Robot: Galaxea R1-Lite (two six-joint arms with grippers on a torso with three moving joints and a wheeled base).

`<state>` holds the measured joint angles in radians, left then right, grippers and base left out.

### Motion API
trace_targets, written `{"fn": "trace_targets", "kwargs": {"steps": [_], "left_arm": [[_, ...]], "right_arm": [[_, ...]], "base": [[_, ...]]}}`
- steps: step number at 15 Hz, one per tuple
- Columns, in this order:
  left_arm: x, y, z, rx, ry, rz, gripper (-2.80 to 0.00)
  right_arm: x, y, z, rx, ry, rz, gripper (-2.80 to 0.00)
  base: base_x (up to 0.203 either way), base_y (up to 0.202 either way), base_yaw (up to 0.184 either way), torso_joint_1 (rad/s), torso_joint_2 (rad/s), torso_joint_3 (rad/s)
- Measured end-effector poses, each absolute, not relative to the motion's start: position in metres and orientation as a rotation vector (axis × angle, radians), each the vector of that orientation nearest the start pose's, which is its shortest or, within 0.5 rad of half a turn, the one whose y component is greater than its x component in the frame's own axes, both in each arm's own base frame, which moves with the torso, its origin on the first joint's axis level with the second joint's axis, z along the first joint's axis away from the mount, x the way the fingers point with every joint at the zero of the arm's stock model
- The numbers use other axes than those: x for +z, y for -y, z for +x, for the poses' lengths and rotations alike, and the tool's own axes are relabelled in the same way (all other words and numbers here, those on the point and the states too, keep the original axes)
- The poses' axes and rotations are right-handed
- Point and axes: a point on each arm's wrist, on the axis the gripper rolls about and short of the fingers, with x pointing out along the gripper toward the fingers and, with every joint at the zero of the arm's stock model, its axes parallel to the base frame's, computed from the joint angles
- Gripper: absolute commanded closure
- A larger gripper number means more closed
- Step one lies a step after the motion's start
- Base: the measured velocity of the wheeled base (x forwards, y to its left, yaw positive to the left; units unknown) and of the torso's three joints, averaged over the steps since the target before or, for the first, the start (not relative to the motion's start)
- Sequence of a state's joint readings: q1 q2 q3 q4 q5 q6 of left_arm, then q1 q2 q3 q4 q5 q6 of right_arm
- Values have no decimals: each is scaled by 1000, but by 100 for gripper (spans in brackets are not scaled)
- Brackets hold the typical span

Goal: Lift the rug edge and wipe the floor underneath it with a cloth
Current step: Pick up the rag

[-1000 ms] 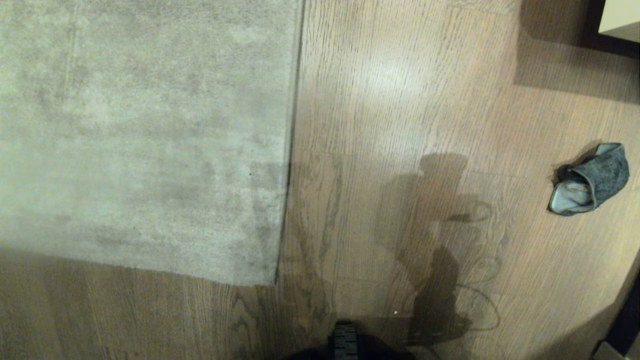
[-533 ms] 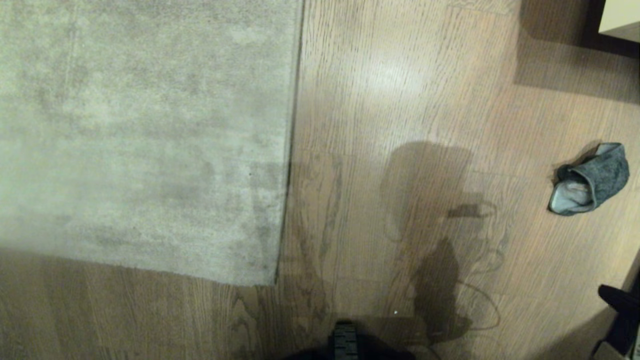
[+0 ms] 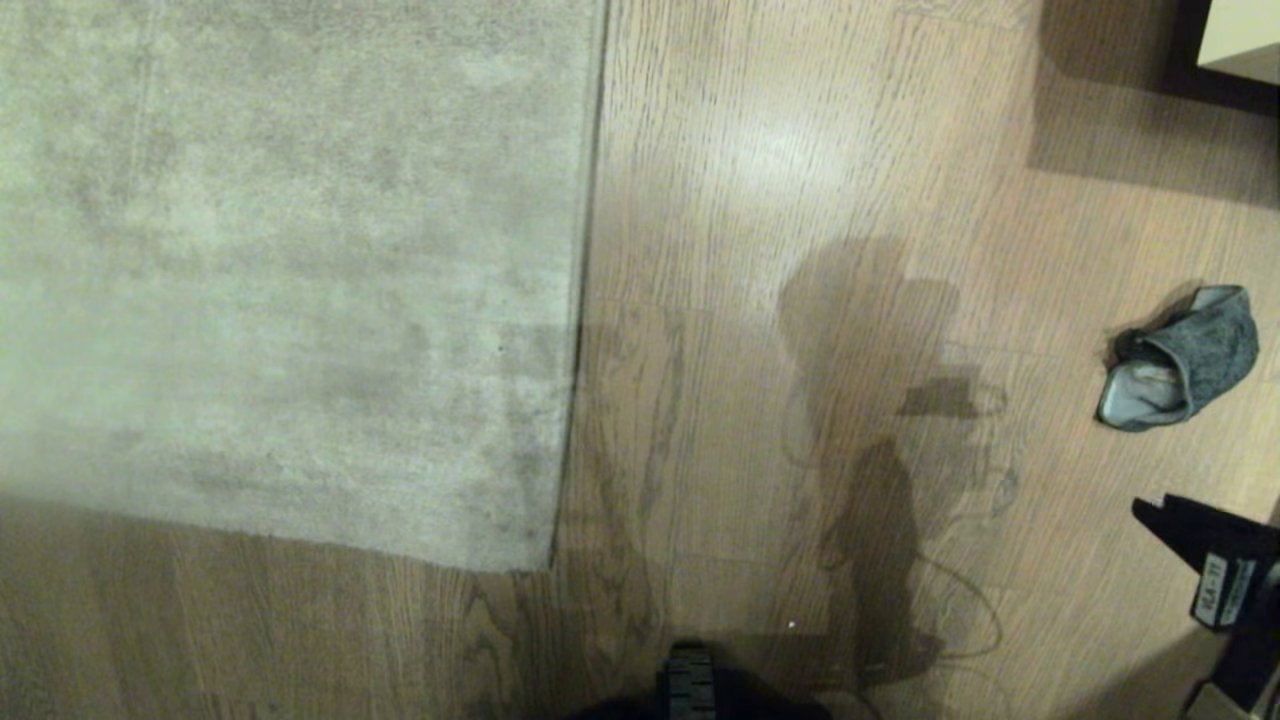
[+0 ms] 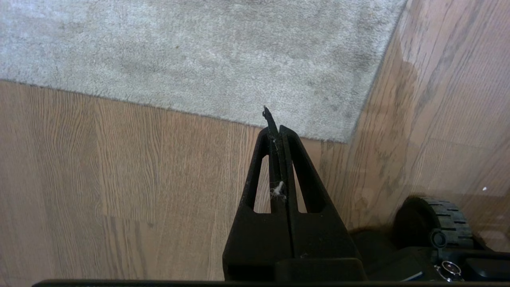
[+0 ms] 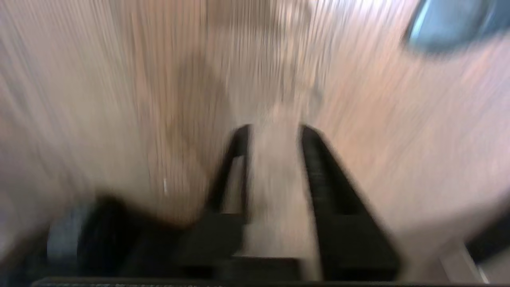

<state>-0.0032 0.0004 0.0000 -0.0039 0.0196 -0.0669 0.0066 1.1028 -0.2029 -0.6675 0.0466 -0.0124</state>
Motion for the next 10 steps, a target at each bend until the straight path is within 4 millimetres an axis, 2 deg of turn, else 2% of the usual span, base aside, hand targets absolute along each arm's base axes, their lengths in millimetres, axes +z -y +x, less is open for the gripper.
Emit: {"fn": "trace_targets", "kwargs": {"steps": [2,5,10], "left_arm": [[76,-1,-23,16,4,-66,0],[76,-1,-23,16,4,-67,0],[76,-1,-23,16,4,-67,0]], "right_arm": [[162,0,144,38,-153,18,-280],[168,9,157,-22,-141,21,-280],[189,55,189,-240,-98,-26,-280]], "base": [[0,0,0,0,0,0],[0,0,0,0,0,0],[0,0,0,0,0,0]]}}
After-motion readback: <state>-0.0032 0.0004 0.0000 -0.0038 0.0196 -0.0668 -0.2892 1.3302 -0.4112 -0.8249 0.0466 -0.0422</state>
